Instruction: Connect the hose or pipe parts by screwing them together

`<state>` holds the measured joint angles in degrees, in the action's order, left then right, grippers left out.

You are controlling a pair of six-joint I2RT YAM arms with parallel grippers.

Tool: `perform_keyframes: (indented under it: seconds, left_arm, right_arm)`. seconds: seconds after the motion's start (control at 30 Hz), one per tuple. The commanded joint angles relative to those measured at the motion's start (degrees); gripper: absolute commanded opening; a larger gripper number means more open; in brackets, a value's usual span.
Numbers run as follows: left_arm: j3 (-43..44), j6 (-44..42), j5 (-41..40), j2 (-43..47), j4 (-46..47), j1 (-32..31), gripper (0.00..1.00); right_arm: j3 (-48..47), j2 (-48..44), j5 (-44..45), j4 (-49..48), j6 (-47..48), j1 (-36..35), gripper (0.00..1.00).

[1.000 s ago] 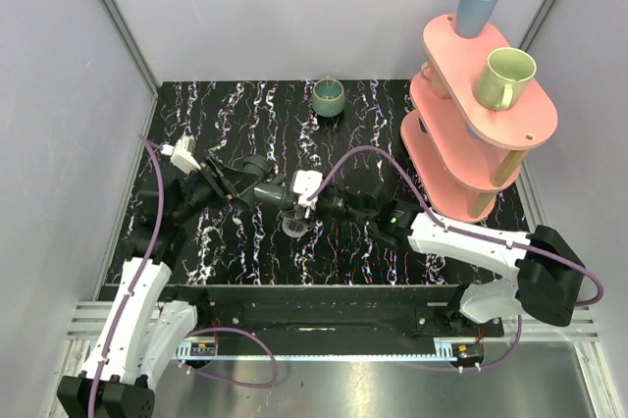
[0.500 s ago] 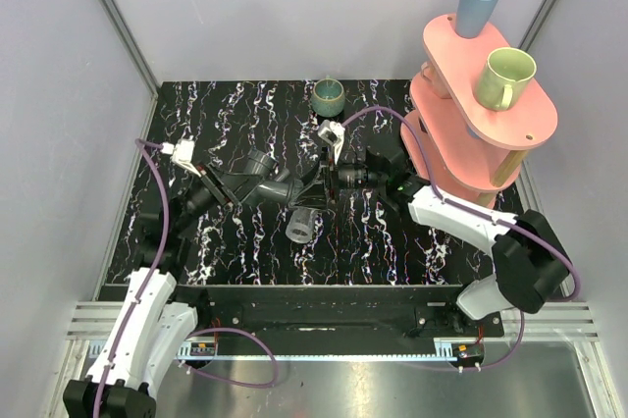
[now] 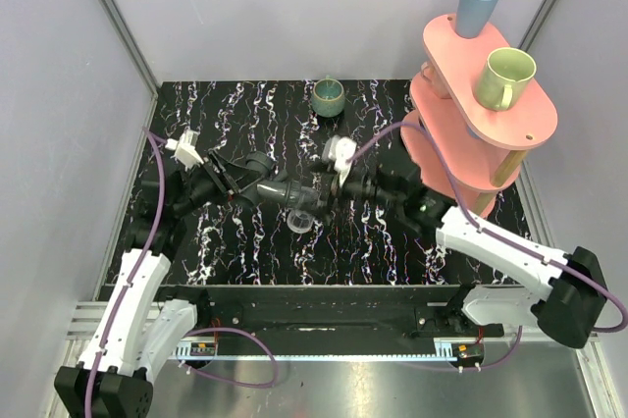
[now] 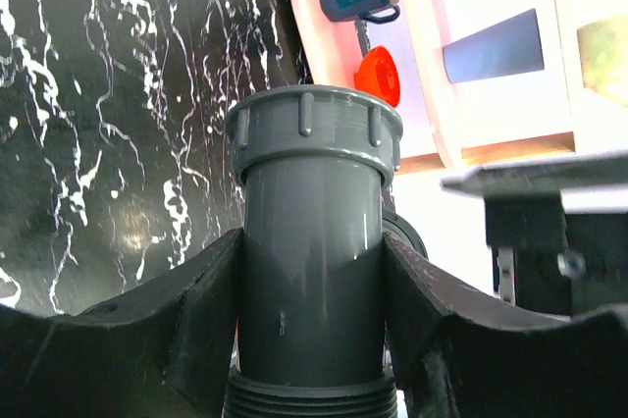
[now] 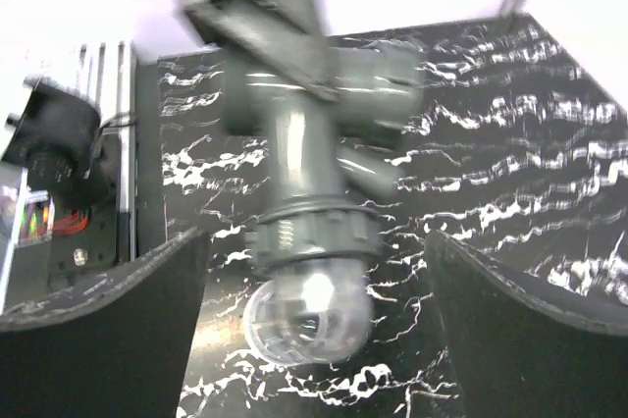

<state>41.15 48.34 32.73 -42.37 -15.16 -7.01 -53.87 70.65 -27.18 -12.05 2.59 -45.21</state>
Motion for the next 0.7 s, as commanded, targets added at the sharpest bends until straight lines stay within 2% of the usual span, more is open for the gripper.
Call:
perform_keyframes:
  seconds: [0.0, 0.27, 0.67]
  left_arm:
    - [4.7, 7.1, -0.7, -1.4, -2.2, -0.2, 0.00]
    - [7.0, 9.1, -0.2, -2.4, -5.4, -0.2, 0.00]
    - [7.0, 10.5, 1.5, -0.6, -4.3, -0.2, 0.00]
  right_arm:
    - [1.8, -4.4, 7.7, 1.6, 26.1, -8.4, 1.00]
    - [0.7, -2.6, 13.4, 5.2, 34.1, -14.3, 1.00]
    - [-1.0, 3.8, 13.1, 5.6, 31.9, -15.7, 0.99]
